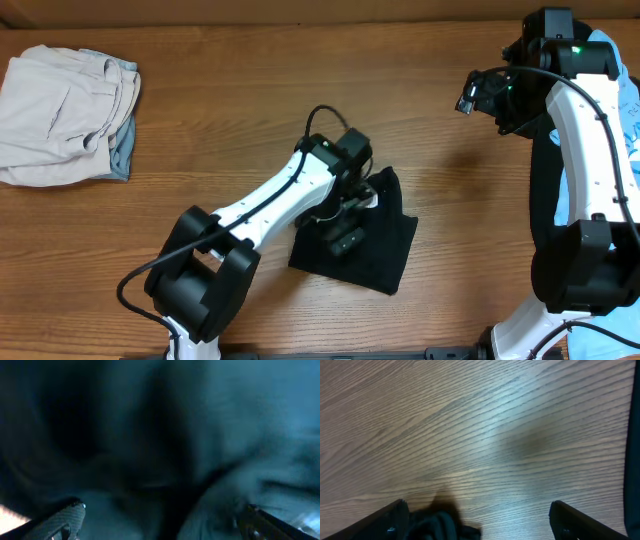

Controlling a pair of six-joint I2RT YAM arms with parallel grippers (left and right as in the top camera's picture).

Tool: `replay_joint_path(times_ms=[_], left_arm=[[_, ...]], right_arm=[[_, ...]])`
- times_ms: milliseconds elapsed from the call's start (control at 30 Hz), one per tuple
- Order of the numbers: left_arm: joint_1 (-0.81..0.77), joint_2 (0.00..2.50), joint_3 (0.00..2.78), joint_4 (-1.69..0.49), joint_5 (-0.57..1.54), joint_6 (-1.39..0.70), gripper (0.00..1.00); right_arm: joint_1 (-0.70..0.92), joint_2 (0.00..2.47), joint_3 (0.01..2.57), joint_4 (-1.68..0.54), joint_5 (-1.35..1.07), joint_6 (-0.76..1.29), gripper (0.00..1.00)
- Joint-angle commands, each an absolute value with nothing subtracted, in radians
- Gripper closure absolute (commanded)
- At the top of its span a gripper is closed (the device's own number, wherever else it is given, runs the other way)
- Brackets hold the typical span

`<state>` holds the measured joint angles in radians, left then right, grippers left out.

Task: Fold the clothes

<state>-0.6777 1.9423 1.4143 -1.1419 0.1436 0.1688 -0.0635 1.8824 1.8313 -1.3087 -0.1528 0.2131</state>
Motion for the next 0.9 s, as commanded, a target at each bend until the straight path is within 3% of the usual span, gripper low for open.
replay_joint_path(times_ms=[0, 267, 400, 500, 867], left_arm=[[-0.618, 1.942, 1.335, -1.099, -0.100, -0.157, 0.00], [-0.437, 1.942, 1.324, -1.040, -0.116, -0.209, 0.00], [-0.374, 1.942, 1.325, -1.000, -0.226, -0.206, 0.00], [-0.336, 1.942, 1.341, -0.968, -0.253, -0.083, 0.00], [-0.596, 1.843, 1.506, -1.111, -0.081, 0.343, 0.06]], right_arm=[[-0.061, 1.872, 1.860, -1.306, -0.152, 0.208, 0.06], [-0.061, 1.872, 1.859, -1.307, -0.151, 0.208, 0.06], [-0.061, 1.872, 1.859, -1.307, -0.151, 0.208, 0.06], [-0.061, 1.872, 1.859, -1.307, -0.151, 0.208, 0.06], [-0.061, 1.872, 1.859, -1.307, -0.150, 0.208, 0.06]])
